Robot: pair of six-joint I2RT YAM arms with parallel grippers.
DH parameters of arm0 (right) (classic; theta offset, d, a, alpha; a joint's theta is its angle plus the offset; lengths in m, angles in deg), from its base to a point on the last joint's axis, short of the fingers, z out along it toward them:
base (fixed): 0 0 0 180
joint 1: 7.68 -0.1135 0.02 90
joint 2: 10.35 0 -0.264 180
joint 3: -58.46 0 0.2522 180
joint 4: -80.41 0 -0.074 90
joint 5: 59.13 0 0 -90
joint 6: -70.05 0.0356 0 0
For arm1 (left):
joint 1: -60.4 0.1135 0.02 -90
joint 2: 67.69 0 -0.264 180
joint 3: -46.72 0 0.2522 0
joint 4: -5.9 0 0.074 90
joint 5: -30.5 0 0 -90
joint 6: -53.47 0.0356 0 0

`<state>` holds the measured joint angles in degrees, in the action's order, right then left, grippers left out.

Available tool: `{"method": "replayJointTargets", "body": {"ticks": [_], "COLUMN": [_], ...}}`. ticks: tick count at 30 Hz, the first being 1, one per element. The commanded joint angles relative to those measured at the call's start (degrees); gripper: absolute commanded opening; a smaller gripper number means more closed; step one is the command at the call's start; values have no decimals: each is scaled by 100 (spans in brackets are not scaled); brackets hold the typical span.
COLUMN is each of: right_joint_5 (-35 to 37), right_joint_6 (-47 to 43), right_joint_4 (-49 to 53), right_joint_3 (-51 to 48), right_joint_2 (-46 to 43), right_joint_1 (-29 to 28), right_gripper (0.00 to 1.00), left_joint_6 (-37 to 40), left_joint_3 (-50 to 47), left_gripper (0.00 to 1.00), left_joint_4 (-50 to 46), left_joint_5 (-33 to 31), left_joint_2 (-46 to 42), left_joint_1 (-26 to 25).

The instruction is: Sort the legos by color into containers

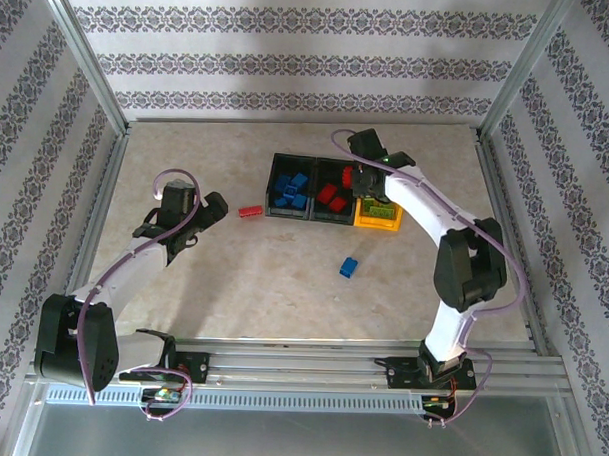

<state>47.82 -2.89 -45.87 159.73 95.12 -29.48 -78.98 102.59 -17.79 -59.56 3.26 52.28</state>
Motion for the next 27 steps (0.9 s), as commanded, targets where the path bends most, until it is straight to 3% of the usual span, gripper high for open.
{"method": "replayJointTargets", "body": {"ticks": [1,27], "right_joint_5": [284,217], "right_joint_6": [-279,-463], "right_joint_4": [-50,11], "right_joint_3": [268,883], "right_joint_2": [296,1463], "right_joint_1": [156,560], "right_gripper": [36,44], "left_joint_6": [124,280], "left_joint_3": [-27,114], "left_gripper": [99,100], "left_joint_4": [-227,-329], "left_joint_5": [-10,110], "left_joint_2": [-141,-29], "left_joint_1": [91,153]}}
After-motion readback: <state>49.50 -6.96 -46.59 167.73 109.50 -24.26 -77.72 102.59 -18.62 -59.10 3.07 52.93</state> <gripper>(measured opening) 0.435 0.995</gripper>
